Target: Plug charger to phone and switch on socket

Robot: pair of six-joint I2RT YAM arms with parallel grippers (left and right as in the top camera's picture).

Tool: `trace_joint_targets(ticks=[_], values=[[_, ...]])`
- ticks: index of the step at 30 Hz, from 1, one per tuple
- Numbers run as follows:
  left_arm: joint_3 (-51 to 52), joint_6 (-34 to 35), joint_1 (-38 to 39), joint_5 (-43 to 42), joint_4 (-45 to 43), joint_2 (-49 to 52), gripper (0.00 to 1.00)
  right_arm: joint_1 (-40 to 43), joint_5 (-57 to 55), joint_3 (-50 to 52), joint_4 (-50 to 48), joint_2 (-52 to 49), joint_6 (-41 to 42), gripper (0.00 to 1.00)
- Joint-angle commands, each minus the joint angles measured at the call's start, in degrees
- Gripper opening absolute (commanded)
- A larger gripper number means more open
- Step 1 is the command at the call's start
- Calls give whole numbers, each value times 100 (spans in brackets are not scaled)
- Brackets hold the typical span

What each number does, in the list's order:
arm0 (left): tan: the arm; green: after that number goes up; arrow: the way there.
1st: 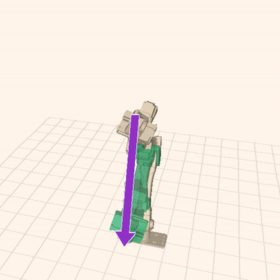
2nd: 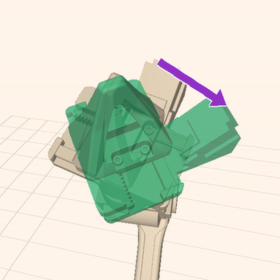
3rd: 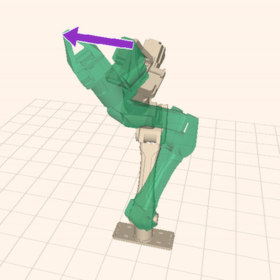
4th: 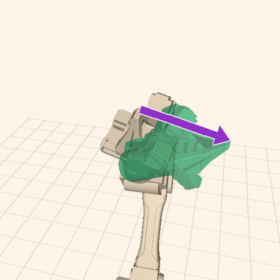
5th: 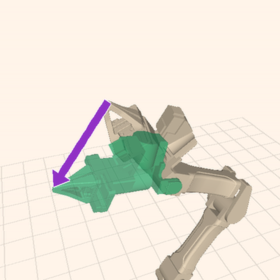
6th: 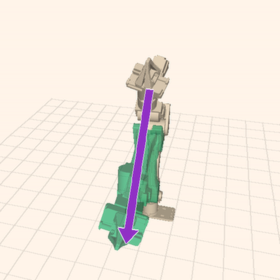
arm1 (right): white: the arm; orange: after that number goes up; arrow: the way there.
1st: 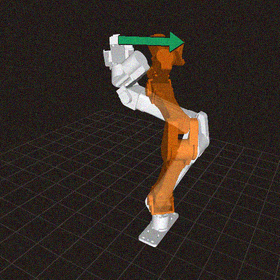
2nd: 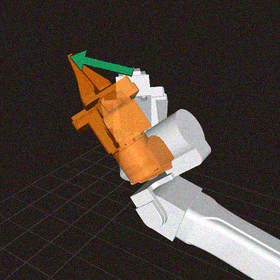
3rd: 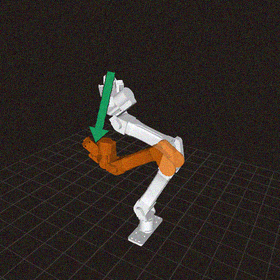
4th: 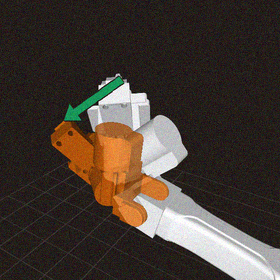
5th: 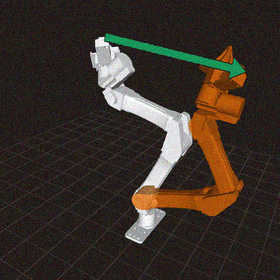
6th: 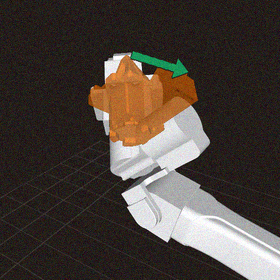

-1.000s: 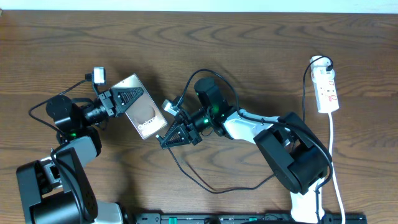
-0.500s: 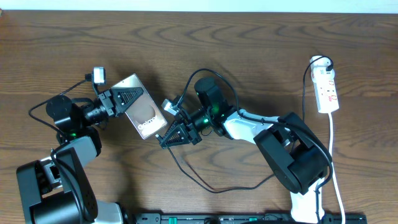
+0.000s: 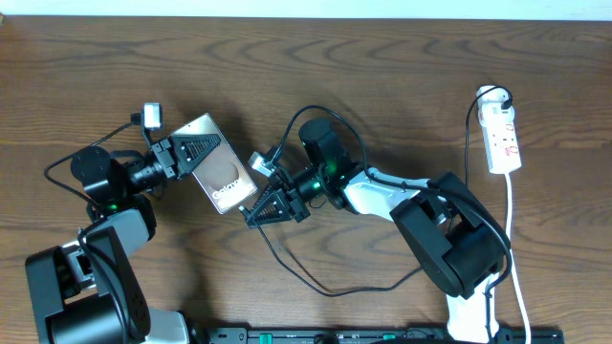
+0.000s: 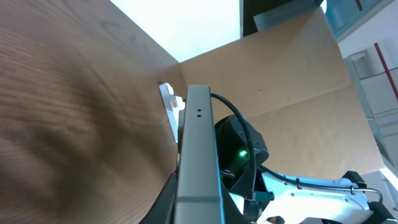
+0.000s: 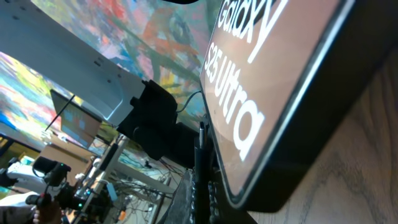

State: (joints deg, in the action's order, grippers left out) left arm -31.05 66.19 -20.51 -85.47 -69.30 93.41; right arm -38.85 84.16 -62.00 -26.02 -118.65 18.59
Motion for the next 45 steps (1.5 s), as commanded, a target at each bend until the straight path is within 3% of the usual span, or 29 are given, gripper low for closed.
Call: trace_joint_targets(ticks=[1,45], values=[[-24,50,13,-116,-66,-72,8,61,22,-15,-17,20,70,1],[-24,4,212,-190,-66,-72,7,87,-109,-15,-15,20,245,1]])
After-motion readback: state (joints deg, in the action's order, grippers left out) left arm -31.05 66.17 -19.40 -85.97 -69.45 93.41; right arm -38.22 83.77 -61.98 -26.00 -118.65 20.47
